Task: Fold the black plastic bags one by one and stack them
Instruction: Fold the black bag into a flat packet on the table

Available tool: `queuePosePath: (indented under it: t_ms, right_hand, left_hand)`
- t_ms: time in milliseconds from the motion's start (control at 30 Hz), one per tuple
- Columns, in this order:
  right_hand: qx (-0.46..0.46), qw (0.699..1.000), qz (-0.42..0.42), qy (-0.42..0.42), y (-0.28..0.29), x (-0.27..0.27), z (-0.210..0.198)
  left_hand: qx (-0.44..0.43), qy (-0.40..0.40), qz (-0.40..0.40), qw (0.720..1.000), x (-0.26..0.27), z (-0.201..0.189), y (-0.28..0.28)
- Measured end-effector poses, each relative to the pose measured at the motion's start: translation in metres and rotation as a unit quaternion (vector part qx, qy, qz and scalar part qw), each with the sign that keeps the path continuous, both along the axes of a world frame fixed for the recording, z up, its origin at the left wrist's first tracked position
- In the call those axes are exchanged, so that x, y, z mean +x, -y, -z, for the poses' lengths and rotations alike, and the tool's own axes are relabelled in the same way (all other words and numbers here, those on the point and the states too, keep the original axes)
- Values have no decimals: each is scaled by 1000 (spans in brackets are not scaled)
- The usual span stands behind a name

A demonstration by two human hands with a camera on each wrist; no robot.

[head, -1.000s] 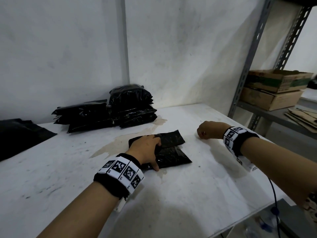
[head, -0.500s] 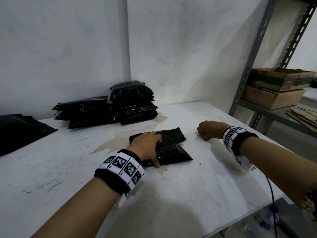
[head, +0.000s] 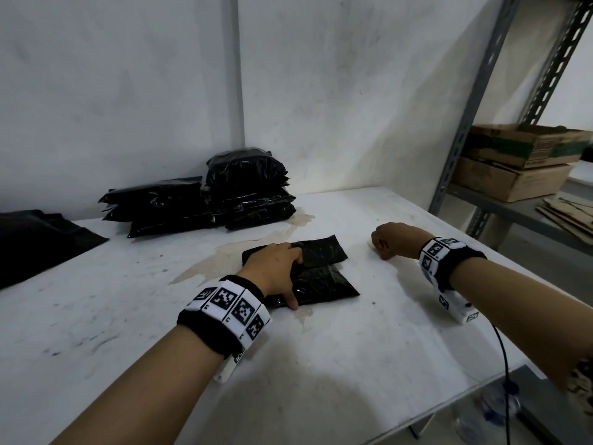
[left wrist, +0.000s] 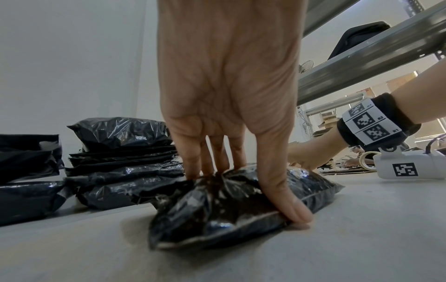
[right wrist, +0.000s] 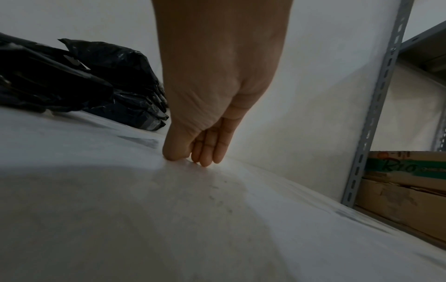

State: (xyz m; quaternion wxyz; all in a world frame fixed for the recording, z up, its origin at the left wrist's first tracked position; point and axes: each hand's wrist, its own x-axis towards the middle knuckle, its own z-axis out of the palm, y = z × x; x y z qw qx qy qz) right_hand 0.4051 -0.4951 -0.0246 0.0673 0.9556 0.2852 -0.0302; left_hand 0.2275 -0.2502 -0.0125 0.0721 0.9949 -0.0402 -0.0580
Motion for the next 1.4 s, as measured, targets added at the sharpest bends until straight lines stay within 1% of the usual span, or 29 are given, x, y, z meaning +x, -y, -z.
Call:
queuePosePath:
  t_ms: [133,200,333,400,600,767,833,900,1033,1100,1233,1333,1400]
  right_hand:
    - [83,996,-2,-27,8,3,-6]
    - [95,994,-6,-49,12,4,-11]
    - [110,994,-11,-24,12,3,-8]
    - [119,993,-6,-25,11,3,-7]
    - [102,993,-25,-51,14,8,-10]
    - [4,1000,-15,-21,5,3,-3]
    - [-14,1000,-7,-5,2,1,-1]
    - [-11,1000,0,7,1,-1,-1]
    - [30,999,14,17,6,0,-1]
    - [68,997,21,12,11,3,0]
    - [150,988,34,-28,16,10,2]
    - [213,973,57,-65,18,15,5]
    - [234,967,59,-79,20,13,3]
  left_hand:
    - [1,0,-1,1000,-1,0,0]
    - [1,0,-2,1000,-1,0,1]
    - [2,-1,-1,1000,-1,0,1]
    - [2,0,-1,1000,-1,0,0]
    - [2,-1,-1,1000,0,0,0]
    - [4,-3,-2,1000,0,0,0]
    - [4,-4,-2,1000,-1,0,0]
    - [3,-3,-2,1000,0,1,0]
    - [3,-5,-3,1000,1,1,-1]
    - [4,-6,-3,1000,1,1,0]
    - [3,-3,-2,1000,1,2,0]
    - [5,-1,-3,1000,0,1,1]
    - [4,-2,-3,1000,0,2,1]
